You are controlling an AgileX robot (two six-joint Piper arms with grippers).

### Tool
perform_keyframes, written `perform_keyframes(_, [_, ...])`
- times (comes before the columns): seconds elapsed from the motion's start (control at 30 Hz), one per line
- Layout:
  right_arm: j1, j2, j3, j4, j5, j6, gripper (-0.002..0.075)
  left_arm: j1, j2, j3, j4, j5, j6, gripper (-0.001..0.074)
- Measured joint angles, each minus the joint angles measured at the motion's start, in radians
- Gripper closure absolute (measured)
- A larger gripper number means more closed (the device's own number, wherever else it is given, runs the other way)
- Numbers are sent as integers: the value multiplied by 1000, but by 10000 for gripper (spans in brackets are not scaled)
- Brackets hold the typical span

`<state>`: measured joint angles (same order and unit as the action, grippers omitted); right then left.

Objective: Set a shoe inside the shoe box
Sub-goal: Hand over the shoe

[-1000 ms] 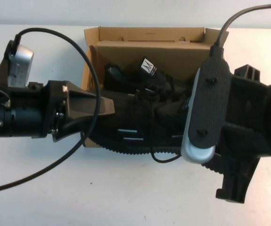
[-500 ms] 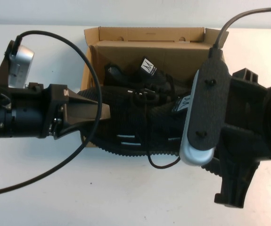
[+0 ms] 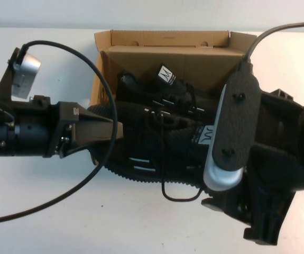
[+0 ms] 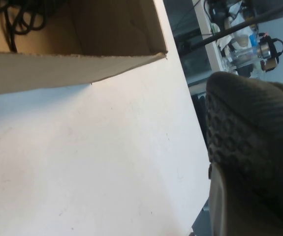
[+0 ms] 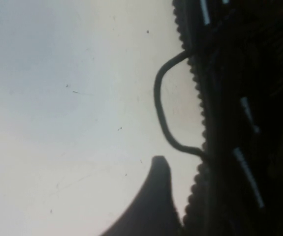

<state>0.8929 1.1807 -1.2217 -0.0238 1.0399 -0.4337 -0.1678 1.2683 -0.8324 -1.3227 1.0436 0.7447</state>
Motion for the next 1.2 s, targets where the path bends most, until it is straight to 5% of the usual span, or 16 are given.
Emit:
perform_keyframes(0.4, [0, 0, -123, -39, 117, 72, 118, 0, 0, 0, -21, -105, 52, 612])
perform_keyframes(0.73, [-17, -4, -264, -55, 208, 358, 119, 0, 0, 0, -36, -140, 104, 615])
perform_keyframes(0.9, [-127, -8, -268, 24, 217, 474, 119, 0, 0, 0, -77, -140, 144, 615])
perform_keyframes(1.2, [-434, 10, -268, 440, 177, 501, 119, 0, 0, 0, -122, -153, 193, 615])
